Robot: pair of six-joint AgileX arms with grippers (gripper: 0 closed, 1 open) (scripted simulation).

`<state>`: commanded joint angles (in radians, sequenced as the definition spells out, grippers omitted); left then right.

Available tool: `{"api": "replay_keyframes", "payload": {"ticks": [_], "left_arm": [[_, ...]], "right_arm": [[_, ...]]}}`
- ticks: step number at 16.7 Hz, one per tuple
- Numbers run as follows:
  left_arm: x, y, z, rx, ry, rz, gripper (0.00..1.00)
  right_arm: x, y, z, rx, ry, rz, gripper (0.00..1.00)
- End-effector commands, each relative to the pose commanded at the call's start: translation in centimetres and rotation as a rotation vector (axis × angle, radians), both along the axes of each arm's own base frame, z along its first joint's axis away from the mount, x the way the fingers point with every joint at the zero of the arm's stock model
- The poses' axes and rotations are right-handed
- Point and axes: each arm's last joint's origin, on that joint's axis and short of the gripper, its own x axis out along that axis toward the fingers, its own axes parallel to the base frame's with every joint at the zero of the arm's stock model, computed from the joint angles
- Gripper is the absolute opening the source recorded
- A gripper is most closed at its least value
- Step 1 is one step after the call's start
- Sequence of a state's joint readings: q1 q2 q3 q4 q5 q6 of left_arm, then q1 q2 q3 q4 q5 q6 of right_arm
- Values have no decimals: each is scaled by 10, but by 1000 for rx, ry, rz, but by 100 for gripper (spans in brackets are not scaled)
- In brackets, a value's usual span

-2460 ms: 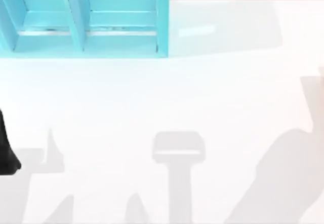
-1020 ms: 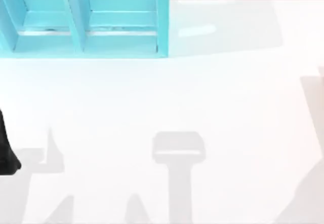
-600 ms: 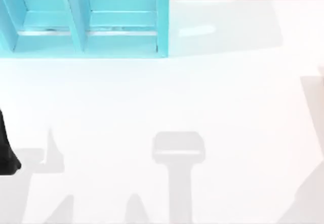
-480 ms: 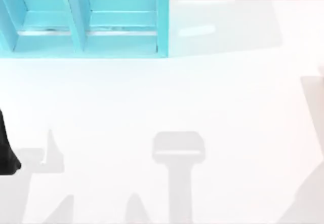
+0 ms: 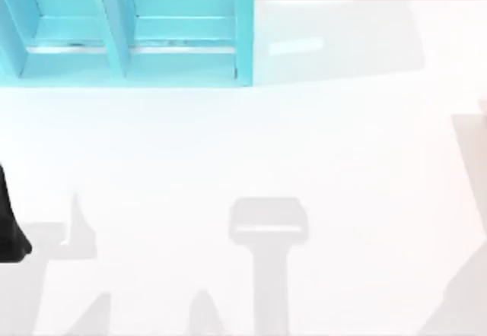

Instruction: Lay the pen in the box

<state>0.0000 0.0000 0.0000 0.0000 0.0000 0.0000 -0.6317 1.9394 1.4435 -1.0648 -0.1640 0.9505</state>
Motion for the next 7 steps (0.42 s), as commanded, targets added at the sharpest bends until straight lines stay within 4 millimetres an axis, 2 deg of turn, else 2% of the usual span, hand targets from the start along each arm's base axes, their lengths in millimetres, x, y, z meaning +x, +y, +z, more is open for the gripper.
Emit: {"api": "replay_keyframes", "payload": {"ticks": [1,2,7], "left_arm": [[0,0,0,0,0,0,100],[0,0,0,0,0,0,100],[0,0,0,0,0,0,100]], "right_arm": [[0,0,0,0,0,0,98],[0,0,0,0,0,0,100],[0,0,0,0,0,0,100]]}}
